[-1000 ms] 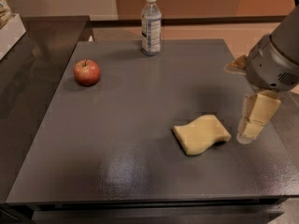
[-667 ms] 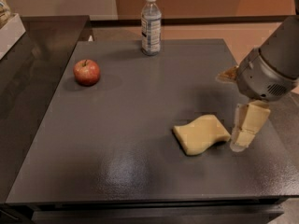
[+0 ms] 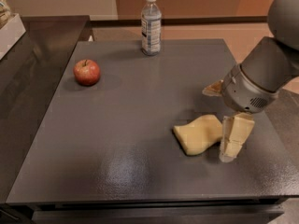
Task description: Move sponge near blue plastic bottle
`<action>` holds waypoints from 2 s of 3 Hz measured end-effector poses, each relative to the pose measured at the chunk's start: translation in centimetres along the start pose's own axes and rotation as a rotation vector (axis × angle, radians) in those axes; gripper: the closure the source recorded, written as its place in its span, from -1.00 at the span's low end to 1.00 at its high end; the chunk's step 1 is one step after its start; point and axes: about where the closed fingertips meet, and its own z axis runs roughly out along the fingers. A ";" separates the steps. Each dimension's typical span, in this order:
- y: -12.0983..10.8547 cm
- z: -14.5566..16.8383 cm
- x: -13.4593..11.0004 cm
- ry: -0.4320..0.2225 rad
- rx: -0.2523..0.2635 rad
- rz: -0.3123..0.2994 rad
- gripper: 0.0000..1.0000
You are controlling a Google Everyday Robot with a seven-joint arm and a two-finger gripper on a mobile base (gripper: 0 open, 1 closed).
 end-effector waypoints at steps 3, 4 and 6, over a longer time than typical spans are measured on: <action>-0.1 0.7 -1.1 -0.004 -0.014 -0.013 0.30; -2.0 -1.4 -2.4 -0.005 0.046 0.007 0.74; -10.7 -6.0 -5.3 0.000 0.222 0.099 1.00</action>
Offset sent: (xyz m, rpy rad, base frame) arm -0.0033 0.0103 -0.0163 -0.0107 0.0375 0.0391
